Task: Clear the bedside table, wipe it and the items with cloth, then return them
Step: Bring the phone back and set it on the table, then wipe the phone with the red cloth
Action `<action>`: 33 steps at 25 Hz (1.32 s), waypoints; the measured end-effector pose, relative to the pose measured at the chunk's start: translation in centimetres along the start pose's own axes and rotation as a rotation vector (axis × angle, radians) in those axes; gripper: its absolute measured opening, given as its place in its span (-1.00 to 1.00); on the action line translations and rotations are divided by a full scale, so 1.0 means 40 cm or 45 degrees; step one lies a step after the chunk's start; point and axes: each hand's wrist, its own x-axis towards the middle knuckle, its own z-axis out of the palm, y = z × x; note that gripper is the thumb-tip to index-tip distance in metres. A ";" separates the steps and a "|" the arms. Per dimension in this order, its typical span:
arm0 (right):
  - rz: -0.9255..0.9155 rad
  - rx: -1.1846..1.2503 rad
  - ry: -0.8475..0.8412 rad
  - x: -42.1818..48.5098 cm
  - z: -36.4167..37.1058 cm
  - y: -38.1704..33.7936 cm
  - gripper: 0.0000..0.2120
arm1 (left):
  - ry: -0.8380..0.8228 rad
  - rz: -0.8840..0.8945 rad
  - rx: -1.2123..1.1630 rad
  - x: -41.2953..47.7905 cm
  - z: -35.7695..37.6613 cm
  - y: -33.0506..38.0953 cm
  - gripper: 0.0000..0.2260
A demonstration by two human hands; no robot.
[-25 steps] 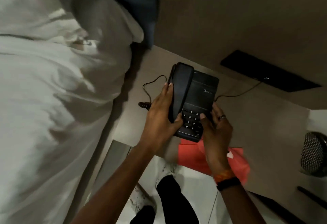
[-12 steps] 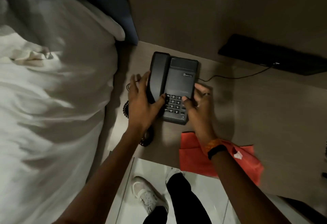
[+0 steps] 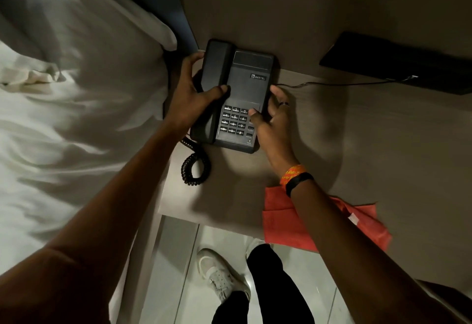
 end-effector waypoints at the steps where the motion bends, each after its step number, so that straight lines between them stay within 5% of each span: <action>1: 0.002 0.012 0.006 0.001 0.002 0.000 -0.45 | 0.022 0.018 0.023 0.002 0.005 -0.007 -0.36; 8: -0.043 -0.072 -0.083 -0.015 -0.029 -0.013 -0.43 | 0.217 0.087 0.356 -0.026 0.038 0.003 -0.24; 11: -0.234 -0.477 -0.044 -0.046 -0.102 -0.017 -0.48 | 0.272 0.252 0.586 -0.098 0.059 0.018 -0.26; 15: -0.714 -1.142 -0.004 -0.150 -0.268 0.025 -0.60 | -0.050 0.635 0.956 -0.259 0.163 0.013 -0.41; 18: -0.850 -1.387 -0.161 -0.258 -0.415 0.104 -0.63 | -0.369 0.957 1.038 -0.391 0.279 -0.053 -0.51; 21: -0.909 -1.600 -0.345 -0.367 -0.536 0.204 -0.62 | -0.529 1.041 1.094 -0.478 0.340 -0.149 -0.65; 23: -0.877 -1.728 -0.433 -0.410 -0.566 0.263 -0.59 | -0.604 0.983 1.188 -0.507 0.350 -0.197 -0.58; 28: -0.833 -1.751 -0.226 -0.409 -0.501 0.284 -0.67 | -0.525 0.993 1.270 -0.519 0.360 -0.199 -0.64; 33: -0.732 -1.390 -0.234 -0.365 -0.362 0.148 -0.69 | -0.386 0.960 1.215 -0.439 0.247 -0.081 -0.73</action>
